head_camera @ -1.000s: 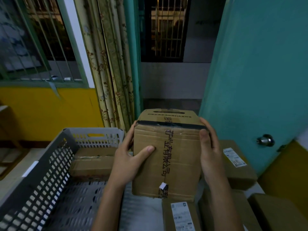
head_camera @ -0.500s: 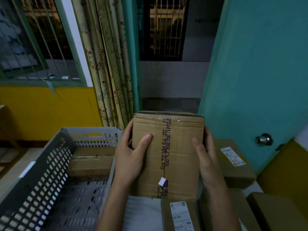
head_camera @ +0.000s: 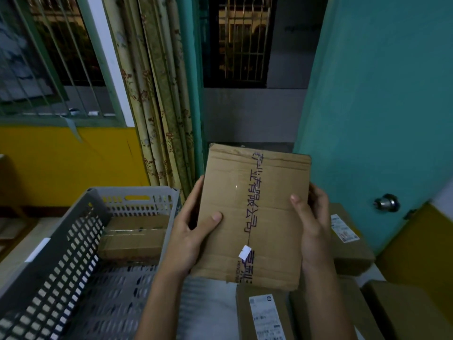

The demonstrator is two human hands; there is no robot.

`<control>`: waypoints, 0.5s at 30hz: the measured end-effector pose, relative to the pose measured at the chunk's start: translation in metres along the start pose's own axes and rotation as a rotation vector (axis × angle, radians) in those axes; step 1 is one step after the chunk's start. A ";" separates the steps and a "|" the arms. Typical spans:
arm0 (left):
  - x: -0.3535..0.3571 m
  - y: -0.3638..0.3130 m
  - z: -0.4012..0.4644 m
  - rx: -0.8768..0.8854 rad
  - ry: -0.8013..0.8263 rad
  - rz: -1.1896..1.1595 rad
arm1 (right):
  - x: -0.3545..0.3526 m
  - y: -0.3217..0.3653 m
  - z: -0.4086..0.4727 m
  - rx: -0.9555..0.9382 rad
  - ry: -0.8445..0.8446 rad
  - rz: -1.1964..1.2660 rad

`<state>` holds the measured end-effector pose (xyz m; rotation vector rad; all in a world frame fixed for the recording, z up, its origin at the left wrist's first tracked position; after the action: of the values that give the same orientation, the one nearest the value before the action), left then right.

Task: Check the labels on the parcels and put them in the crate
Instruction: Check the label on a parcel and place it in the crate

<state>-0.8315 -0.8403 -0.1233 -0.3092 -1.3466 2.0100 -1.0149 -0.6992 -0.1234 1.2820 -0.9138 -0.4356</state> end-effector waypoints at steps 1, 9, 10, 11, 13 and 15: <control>0.000 -0.001 0.001 0.014 -0.029 -0.005 | 0.001 0.001 0.001 0.007 0.011 -0.017; -0.010 -0.008 0.014 0.021 -0.180 0.013 | 0.008 -0.006 -0.004 0.135 0.290 -0.137; -0.009 -0.009 0.014 0.019 -0.173 0.036 | 0.007 -0.007 -0.003 0.132 0.277 -0.131; -0.008 -0.009 0.014 0.018 -0.171 0.056 | 0.007 -0.007 -0.002 0.123 0.263 -0.116; -0.007 -0.011 0.014 0.013 -0.136 0.066 | 0.006 -0.004 -0.002 0.087 0.227 -0.058; -0.006 -0.011 0.013 -0.006 -0.037 0.028 | 0.003 -0.001 -0.001 0.058 0.163 0.025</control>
<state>-0.8297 -0.8505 -0.1090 -0.2961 -1.3791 2.0440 -1.0120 -0.7016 -0.1233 1.3368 -0.8091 -0.2819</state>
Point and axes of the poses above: each hand's wrist, its own z-axis towards the middle knuckle, its own x-axis out of the palm, y = z × x, the point moved 5 cm from there along z, towards the middle knuckle, and after that the axes turned 13 degrees about x, right-handed, at the moved point
